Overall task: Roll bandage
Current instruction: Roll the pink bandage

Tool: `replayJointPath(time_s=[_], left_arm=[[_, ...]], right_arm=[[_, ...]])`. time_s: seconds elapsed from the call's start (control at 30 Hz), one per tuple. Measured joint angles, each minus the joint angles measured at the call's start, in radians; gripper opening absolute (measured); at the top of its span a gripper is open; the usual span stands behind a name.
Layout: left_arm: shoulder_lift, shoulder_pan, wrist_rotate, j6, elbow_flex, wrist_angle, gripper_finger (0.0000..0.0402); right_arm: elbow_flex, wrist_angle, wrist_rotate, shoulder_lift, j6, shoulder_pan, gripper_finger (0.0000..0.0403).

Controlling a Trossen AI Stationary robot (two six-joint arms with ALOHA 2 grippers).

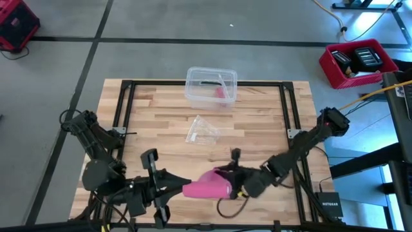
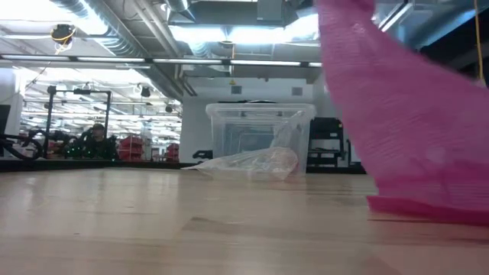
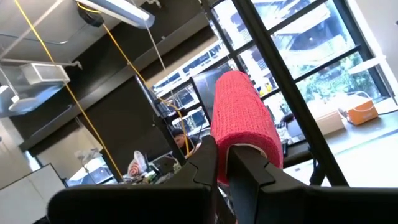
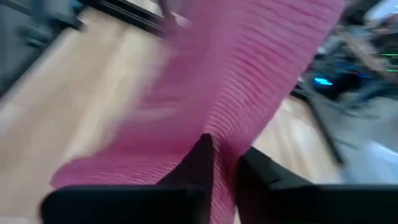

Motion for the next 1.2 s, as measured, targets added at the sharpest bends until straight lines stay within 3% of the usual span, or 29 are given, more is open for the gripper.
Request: replayJointPath(time_s=[0.1,0.2,0.27,0.33,0.4,0.47,0.63,0.9,1.03,1.2], left_arm=[[0.0,0.0,0.0,-0.002,0.0,-0.019,0.0017],[0.0,0.0,0.0,-0.01,0.0,-0.022,0.0017],[0.0,0.0,0.0,-0.013,0.0,-0.019,0.0017],[0.0,-0.002,0.0,-0.015,0.0,-0.02,0.0017],[0.0,-0.006,0.0,-0.014,0.0,-0.021,0.0017],[0.0,-0.007,-0.001,-0.014,0.0,-0.019,0.0017],[0.0,-0.006,-0.014,-0.023,0.0,-0.02,0.0017],[-0.001,0.011,-0.13,-0.012,0.0,0.009,0.0017],[-0.003,0.039,-0.135,0.067,0.0,0.144,0.0017],[-0.007,0.081,-0.138,0.212,0.001,0.313,0.0017]], right_arm=[[0.0,0.034,-0.152,0.0,-0.012,-0.044,0.011],[0.0,0.025,-0.181,-0.01,-0.067,-0.064,0.0171],[0.004,0.01,-0.112,-0.033,-0.177,-0.063,0.0209],[0.032,-0.028,0.023,-0.062,-0.288,-0.056,0.024],[0.069,-0.077,0.142,-0.093,-0.34,-0.046,0.0262],[0.113,-0.145,0.185,-0.126,-0.348,-0.043,0.0276],[0.219,-0.413,0.073,-0.2,-0.144,0.017,0.0286],[0.299,-0.802,-0.184,-0.252,0.42,0.187,0.0286],[0.237,-0.847,-0.14,-0.244,0.617,0.292,0.0286],[0.035,-0.697,0.06,-0.227,0.812,0.384,0.0286]])
